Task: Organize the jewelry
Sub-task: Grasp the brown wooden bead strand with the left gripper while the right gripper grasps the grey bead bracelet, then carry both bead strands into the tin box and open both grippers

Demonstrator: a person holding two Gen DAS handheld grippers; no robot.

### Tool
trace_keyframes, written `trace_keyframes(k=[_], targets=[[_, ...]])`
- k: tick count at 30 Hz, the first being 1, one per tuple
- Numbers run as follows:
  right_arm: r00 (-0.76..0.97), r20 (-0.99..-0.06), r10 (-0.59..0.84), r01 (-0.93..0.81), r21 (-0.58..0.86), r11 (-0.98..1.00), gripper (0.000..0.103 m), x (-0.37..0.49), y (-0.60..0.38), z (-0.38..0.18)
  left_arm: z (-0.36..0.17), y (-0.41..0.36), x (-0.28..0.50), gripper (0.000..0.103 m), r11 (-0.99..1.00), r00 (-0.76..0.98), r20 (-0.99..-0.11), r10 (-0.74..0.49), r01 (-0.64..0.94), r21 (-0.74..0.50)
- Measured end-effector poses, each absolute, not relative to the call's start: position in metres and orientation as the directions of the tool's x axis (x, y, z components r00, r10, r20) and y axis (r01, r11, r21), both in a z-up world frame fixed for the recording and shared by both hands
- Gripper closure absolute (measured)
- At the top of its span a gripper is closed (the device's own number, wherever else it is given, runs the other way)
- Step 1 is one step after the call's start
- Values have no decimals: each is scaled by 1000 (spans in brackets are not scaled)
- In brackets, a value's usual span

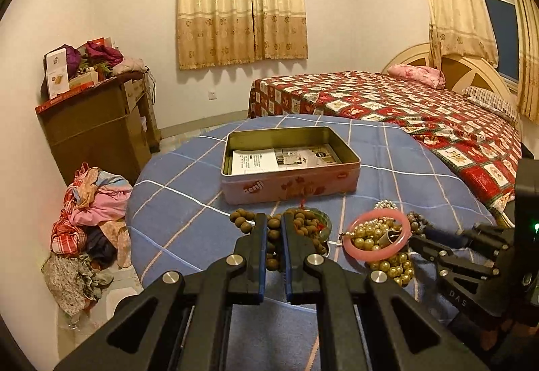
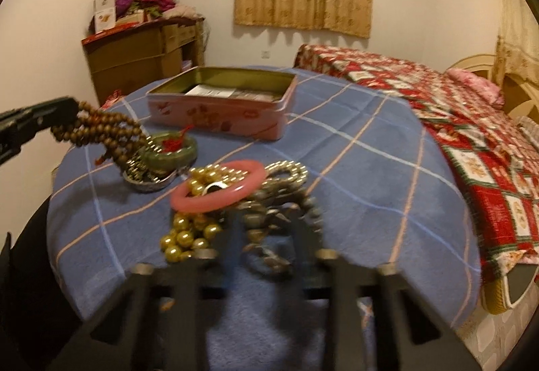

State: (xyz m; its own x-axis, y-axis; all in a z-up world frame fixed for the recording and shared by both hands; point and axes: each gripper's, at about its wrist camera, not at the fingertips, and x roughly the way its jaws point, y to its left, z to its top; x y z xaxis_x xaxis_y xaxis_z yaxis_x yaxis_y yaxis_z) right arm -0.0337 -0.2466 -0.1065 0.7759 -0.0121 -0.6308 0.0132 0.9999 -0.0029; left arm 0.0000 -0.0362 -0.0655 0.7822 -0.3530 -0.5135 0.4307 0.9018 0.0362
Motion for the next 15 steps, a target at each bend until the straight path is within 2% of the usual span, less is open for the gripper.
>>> trace_keyframes(k=[15], targets=[[828, -559, -40, 3, -68, 998, 92, -25, -254, -68, -36, -28, 24, 96, 910, 820, -457, -344, 411, 53]])
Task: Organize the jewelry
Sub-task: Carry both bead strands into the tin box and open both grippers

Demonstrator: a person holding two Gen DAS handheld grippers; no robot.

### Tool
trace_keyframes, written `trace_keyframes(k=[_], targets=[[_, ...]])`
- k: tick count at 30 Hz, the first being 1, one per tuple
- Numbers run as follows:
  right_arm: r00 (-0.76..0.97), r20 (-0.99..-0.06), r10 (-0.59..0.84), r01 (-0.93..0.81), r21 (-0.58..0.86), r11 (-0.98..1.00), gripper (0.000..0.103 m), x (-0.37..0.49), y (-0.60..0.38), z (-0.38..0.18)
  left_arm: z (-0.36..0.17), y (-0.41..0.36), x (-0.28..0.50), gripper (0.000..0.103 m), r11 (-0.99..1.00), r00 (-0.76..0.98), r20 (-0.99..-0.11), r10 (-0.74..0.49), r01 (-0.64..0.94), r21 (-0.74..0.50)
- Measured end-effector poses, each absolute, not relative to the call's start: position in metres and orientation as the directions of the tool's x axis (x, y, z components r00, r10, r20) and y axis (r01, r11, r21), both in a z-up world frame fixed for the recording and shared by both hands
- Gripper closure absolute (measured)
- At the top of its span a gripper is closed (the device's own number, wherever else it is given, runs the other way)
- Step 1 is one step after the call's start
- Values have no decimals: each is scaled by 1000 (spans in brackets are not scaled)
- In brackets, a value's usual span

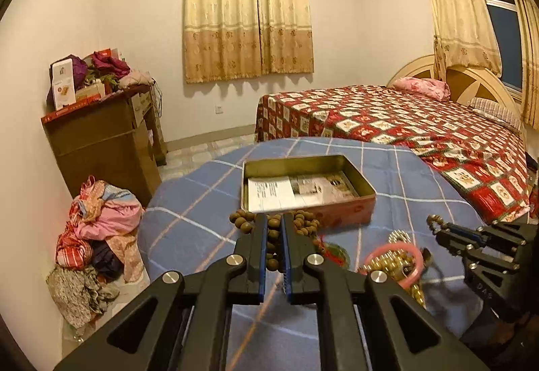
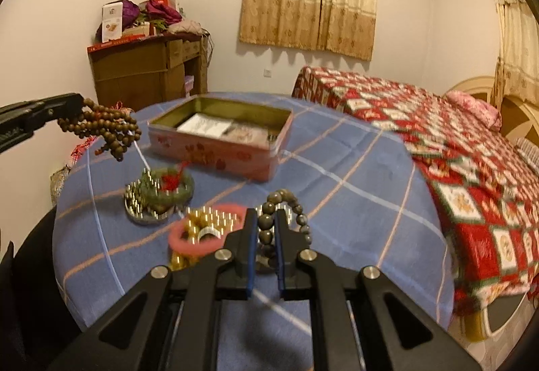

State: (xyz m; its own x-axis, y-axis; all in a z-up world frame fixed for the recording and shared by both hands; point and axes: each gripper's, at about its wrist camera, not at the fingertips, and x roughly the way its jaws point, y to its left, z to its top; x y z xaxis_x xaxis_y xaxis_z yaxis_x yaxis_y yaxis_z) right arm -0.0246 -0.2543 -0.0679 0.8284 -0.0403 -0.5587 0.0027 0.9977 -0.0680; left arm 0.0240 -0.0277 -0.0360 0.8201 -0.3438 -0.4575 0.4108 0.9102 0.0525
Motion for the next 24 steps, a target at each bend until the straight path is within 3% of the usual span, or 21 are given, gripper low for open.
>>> trace_keyframes(k=[11, 24], targets=[[850, -527, 20, -70, -75, 995, 92, 33, -250, -39, -26, -44, 88, 96, 917, 840, -446, -308, 387, 97], [823, -563, 74, -127, -56, 990, 92, 108, -245, -36, -42, -79, 160, 96, 911, 846, -471, -249, 369, 183]])
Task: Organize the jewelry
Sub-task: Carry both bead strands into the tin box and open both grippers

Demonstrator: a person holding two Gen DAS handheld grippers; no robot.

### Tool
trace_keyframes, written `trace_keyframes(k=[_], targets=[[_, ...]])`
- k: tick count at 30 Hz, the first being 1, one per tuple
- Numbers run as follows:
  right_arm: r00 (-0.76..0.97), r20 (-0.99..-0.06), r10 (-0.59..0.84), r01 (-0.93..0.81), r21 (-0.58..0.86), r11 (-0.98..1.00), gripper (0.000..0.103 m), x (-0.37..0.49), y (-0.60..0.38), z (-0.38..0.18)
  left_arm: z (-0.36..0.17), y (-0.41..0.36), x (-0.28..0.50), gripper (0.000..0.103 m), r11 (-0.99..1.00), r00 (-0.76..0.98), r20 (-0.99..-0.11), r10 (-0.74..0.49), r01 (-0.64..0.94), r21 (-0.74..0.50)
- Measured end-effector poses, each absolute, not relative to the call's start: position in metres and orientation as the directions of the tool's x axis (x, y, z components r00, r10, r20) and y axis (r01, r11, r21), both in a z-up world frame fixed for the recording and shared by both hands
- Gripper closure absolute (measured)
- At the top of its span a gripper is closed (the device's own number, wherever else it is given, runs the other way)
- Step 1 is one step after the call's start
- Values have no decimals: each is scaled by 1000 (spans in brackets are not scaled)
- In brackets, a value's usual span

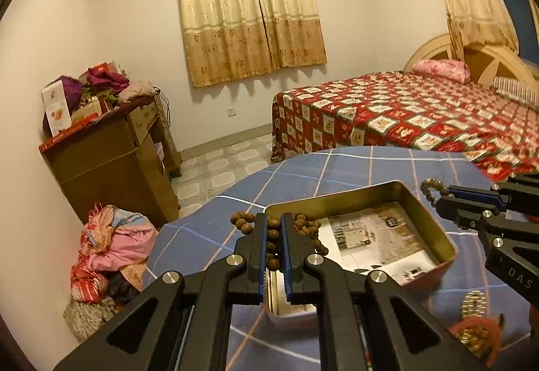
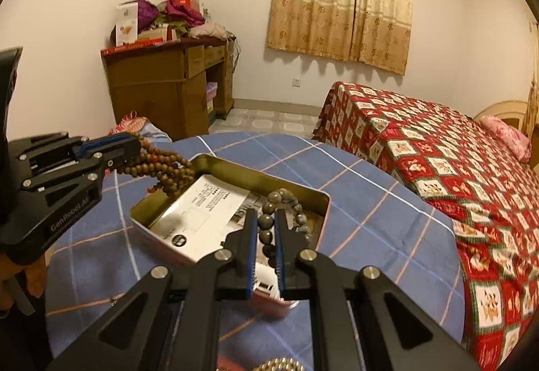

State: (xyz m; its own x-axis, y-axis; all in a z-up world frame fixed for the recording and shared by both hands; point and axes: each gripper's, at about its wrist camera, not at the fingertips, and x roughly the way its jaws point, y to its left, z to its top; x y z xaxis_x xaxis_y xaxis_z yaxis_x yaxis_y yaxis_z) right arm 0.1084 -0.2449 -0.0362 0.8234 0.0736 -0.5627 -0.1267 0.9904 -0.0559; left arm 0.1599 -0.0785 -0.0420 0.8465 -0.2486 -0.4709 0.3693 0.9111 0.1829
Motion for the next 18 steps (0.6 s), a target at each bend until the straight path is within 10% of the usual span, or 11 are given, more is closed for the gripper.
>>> trace_keyframes(k=[11, 15, 18], targets=[[784, -620, -9, -78, -113, 991, 90, 145, -242, -65, -76, -91, 192, 95, 912, 844, -515, -151, 320, 256], [794, -606, -49, -52, -148, 988, 37, 143, -242, -69, -87, -97, 195, 93, 897, 836, -537, -112, 317, 308], [805, -588, -78, -52, -201, 978, 33, 138, -236, -68, -95, -94, 195, 78, 902, 827, -554, -98, 309, 301]])
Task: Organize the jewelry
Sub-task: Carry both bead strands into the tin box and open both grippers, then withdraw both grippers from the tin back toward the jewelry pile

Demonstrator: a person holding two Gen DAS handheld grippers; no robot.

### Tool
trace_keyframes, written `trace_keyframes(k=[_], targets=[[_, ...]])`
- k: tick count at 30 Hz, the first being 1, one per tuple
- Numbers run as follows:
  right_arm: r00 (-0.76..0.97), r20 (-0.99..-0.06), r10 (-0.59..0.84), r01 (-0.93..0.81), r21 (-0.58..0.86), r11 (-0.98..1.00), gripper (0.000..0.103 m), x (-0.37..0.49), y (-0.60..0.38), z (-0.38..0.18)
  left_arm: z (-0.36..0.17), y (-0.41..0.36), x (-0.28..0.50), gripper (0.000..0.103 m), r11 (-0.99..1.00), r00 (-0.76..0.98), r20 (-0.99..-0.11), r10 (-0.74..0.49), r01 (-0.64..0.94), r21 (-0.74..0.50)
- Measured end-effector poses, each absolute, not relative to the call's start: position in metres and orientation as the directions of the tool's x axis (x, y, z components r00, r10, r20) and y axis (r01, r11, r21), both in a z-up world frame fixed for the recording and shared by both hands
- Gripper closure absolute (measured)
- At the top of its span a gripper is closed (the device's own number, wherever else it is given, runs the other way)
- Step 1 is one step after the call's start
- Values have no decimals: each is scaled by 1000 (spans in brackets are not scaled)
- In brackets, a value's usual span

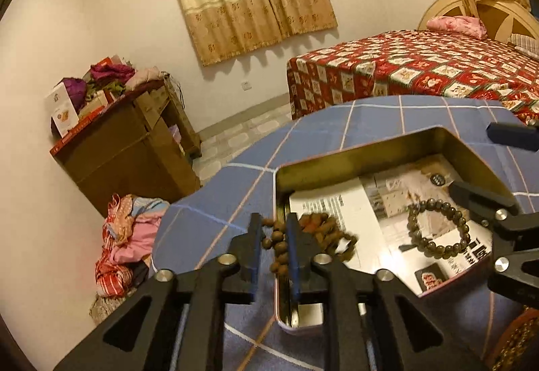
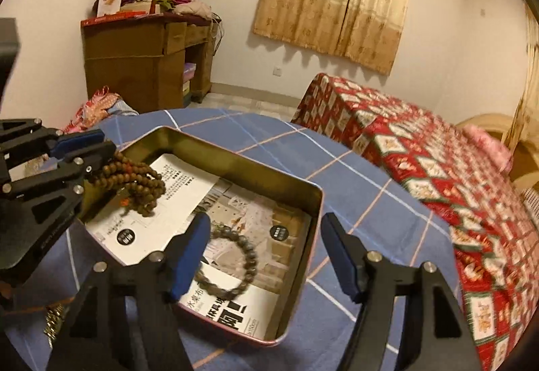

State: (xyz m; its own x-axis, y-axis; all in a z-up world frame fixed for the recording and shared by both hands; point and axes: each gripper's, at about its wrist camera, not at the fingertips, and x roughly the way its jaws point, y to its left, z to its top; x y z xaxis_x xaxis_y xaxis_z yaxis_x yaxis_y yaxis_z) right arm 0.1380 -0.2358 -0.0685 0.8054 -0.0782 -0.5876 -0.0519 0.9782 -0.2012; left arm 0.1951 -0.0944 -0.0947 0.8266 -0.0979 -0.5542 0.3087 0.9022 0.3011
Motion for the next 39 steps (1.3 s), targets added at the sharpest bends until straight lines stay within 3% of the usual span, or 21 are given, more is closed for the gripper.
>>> trace_keyframes(k=[1, 3, 7, 23, 27, 32, 39], targets=[[800, -592, -97, -48, -225, 973, 32, 137, -234, -70, -97, -94, 195, 65, 904, 822, -562, -94, 307, 297], [788, -603, -128, -42, -259, 965, 33, 140, -233, -72, -99, -94, 193, 49, 906, 820, -566, -83, 299, 300], [756, -635, -162, -34, -285, 958, 32, 145, -237, -78, -103, -97, 191, 36, 895, 798, -597, -84, 324, 306], [708, -687, -161, -8, -236, 972, 31, 136, -255, -87, -105, -100, 173, 36, 898, 775, -622, -113, 348, 270], [722, -667, -187, 14, -255, 967, 28, 126, -258, -81, -94, -98, 164, 36, 905, 801, -588, -110, 326, 275], [766, -614, -191, 46, -244, 969, 16, 87, -266, -62, -69, -71, 125, 36, 935, 838, -532, -125, 279, 221], [784, -572, -241, 143, -212, 967, 13, 26, -278, -60, -80, -48, 87, 36, 954, 825, -558, -88, 230, 190]])
